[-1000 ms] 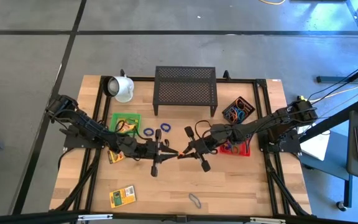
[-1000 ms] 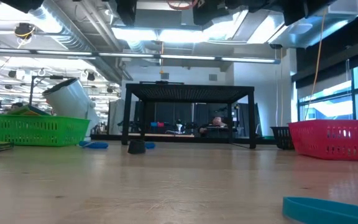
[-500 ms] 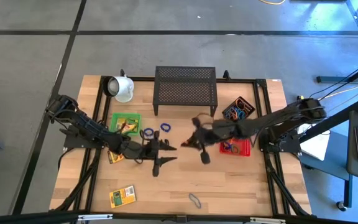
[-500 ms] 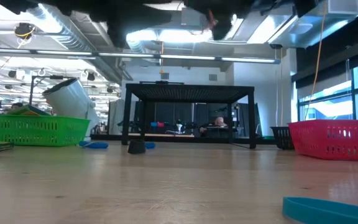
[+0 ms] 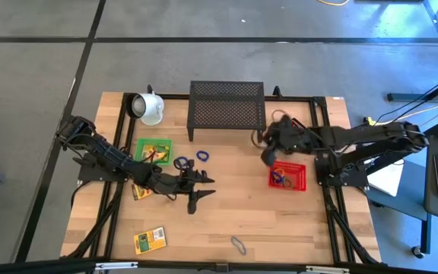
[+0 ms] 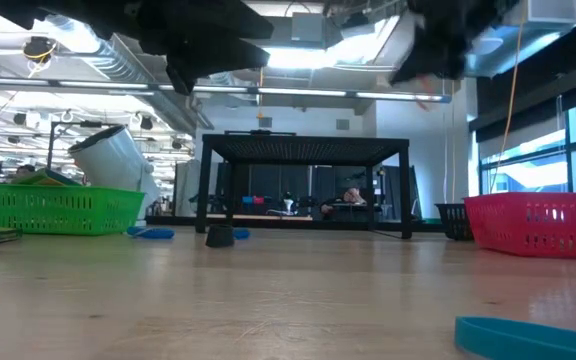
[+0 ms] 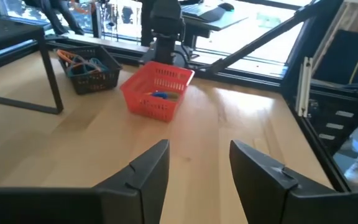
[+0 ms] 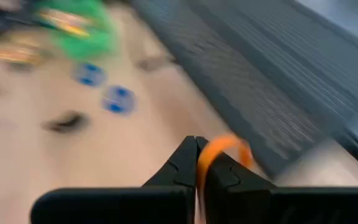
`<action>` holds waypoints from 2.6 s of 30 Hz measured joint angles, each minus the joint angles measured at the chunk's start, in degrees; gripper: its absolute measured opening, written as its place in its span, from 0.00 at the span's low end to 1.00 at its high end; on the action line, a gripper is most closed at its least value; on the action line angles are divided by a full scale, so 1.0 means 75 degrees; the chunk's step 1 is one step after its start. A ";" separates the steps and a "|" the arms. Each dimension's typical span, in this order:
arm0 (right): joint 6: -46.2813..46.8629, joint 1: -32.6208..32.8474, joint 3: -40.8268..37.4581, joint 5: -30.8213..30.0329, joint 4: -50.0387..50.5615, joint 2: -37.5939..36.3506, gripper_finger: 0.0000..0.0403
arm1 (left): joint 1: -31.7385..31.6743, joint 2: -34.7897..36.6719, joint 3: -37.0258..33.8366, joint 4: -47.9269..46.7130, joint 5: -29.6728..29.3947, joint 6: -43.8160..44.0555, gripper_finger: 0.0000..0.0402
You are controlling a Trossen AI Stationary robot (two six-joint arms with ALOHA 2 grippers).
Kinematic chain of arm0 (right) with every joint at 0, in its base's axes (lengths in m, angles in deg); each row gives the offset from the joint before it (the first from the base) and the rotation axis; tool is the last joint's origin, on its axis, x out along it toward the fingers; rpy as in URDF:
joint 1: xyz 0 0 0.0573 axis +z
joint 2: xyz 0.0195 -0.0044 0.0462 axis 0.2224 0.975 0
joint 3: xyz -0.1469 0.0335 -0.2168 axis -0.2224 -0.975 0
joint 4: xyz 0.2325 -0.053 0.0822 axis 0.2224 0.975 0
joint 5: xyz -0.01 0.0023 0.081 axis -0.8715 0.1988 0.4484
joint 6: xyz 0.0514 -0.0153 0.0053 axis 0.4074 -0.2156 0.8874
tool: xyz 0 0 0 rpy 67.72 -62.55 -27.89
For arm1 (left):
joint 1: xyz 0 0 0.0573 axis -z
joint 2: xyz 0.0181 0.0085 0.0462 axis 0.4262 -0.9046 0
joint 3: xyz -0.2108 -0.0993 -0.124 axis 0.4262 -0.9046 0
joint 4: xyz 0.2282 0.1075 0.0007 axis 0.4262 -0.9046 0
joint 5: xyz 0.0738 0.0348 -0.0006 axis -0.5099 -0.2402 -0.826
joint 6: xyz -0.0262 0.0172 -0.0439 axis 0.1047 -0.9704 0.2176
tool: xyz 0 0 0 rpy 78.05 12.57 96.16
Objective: Pick & Place Office Desk Supplies
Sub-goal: Put the orange rubber band into the black bin, then put the black rubber band into the black bin
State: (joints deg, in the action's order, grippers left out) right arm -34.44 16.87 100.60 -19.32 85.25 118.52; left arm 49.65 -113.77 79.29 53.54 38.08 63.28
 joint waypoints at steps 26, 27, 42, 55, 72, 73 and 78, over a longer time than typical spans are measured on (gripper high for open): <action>0.2968 -0.2768 -0.2098 0.0839 0.2087 -0.0012 0.07 | 0.0082 0.0004 0.0000 -0.0017 0.0101 -0.0016 0.40; 0.2993 -0.2768 -0.2098 0.0836 0.2074 -0.0012 0.09 | 0.0082 0.0006 0.0000 -0.0017 0.0099 -0.0017 0.40; 0.3094 -0.2765 -0.2052 0.0232 0.2099 -0.0012 0.46 | 0.0062 0.0012 -0.0003 -0.1146 -0.0040 0.0507 0.40; 0.3091 -0.2654 -0.0599 0.0181 0.2330 -0.0012 0.49 | -0.0351 -0.0516 -0.0015 -0.3963 -0.0614 0.2176 0.40; 0.3031 -0.1721 -0.0082 -0.0393 0.1664 0.0079 0.49 | -0.1020 -0.1932 0.0000 -0.2651 0.0172 0.3899 0.61; 0.3033 -0.1682 -0.0082 -0.0411 0.1667 0.0085 0.49 | -0.1022 -0.1932 0.0000 -0.2649 0.0171 0.3899 0.62; 0.3033 -0.1504 -0.0082 -0.0452 0.1547 0.0082 0.49 | -0.1123 -0.1925 -0.0003 -0.2415 0.0290 0.3920 0.62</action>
State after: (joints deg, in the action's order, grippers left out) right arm -11.70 5.59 99.99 -22.71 96.86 119.14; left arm 41.22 -128.21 79.27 35.43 40.25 92.68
